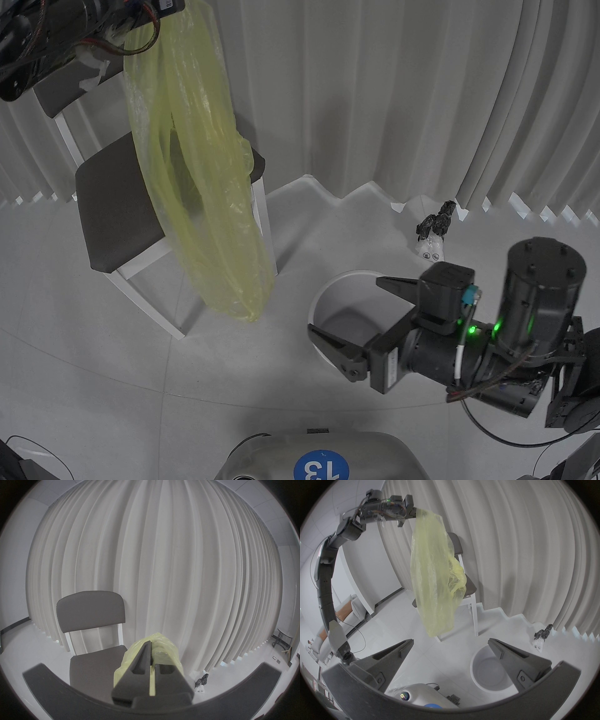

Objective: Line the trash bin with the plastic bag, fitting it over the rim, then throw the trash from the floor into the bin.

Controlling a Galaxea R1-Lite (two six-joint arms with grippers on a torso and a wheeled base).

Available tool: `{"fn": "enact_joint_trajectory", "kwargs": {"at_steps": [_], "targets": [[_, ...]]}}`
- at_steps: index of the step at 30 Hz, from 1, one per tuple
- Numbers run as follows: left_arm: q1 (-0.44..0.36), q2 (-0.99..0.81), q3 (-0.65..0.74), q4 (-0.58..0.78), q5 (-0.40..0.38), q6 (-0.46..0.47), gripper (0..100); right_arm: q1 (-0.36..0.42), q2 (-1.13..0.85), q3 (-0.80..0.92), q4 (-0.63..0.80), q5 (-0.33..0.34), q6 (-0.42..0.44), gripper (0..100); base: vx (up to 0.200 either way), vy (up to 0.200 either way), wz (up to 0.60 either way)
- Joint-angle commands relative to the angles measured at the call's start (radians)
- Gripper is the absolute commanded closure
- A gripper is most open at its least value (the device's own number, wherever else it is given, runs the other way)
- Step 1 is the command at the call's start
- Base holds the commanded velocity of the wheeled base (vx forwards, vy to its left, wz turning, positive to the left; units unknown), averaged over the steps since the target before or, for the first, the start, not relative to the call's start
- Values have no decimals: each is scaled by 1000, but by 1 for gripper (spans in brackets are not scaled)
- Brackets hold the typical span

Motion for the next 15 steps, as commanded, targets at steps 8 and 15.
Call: {"fn": "enact_joint_trajectory", "kwargs": {"at_steps": [8, 15], "targets": [[0, -15, 11, -1, 0, -3, 100, 38, 185, -185, 71, -12, -14, 0, 0, 0, 0], [0, -24, 17, -1, 0, -3, 100, 81, 257, -240, 83, -30, -26, 0, 0, 0, 0]]}}
